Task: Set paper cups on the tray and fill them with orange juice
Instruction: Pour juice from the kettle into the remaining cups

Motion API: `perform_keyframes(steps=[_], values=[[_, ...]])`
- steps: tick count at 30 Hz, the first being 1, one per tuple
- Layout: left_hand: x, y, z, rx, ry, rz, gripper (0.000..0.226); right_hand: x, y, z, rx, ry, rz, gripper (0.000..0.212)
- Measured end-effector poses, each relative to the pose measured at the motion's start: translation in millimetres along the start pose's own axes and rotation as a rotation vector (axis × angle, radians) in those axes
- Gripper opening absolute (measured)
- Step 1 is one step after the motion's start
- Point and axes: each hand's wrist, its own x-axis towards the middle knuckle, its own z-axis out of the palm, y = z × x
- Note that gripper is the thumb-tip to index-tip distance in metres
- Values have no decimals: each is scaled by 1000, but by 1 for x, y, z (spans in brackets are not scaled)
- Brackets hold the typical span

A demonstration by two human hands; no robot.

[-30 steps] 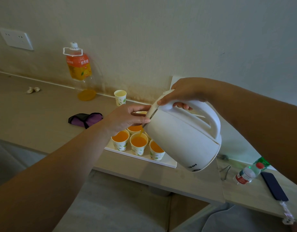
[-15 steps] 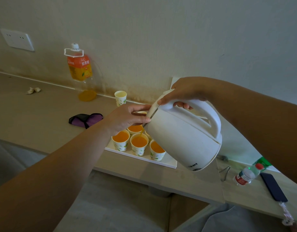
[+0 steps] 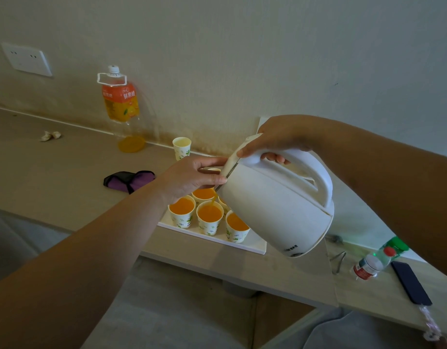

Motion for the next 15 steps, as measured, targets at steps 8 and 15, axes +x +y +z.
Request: perform_keyframes(steps=[8, 15], values=[[1, -3, -1, 2, 7, -15, 42, 2, 0, 2, -11, -14, -2, 45], [1, -7, -4, -3, 11, -34, 41, 7, 0, 5, -6, -18, 7, 57]])
